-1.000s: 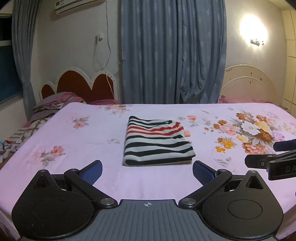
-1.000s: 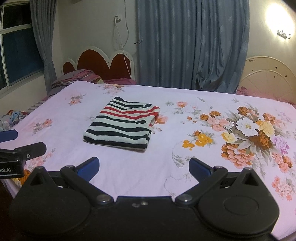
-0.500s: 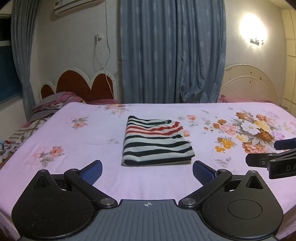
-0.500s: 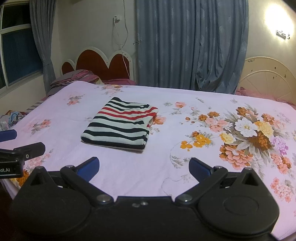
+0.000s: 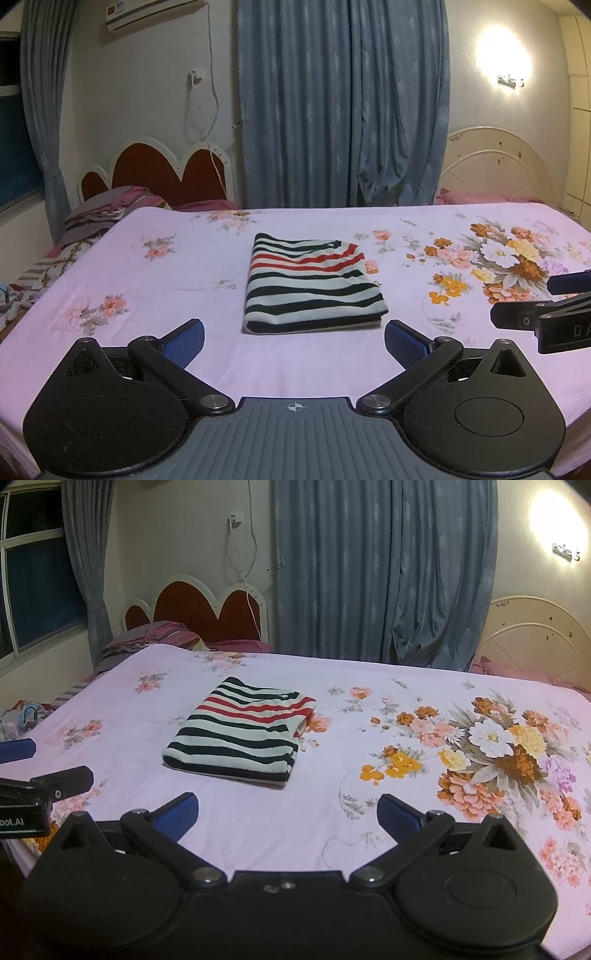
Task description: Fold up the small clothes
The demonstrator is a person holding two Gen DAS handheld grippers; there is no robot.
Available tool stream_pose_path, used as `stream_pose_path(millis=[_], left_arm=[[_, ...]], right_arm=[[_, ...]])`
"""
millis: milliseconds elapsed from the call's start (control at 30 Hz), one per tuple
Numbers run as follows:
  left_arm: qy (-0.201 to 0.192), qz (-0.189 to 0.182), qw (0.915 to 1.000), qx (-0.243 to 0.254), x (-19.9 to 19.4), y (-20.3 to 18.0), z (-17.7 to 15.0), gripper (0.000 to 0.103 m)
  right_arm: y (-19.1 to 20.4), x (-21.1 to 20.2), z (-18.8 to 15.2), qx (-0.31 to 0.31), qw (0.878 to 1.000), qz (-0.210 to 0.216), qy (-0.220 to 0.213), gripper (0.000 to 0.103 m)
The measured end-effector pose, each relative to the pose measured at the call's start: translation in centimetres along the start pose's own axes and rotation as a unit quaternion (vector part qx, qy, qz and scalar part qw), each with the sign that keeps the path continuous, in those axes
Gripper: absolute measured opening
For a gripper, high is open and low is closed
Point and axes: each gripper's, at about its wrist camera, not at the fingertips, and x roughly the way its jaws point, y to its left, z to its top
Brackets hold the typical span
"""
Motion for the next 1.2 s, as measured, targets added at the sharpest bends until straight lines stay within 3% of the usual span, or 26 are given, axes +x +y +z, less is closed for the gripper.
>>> stream_pose_path(millis=[1200], left_arm=[[-0.002,-0.009,1.0000,0.004,0.38,-0.74,-0.11,0.102]], right_arm=[[-0.01,-0.03,-0.15,0.001,1.000,-0.001,-0.001,0.102]])
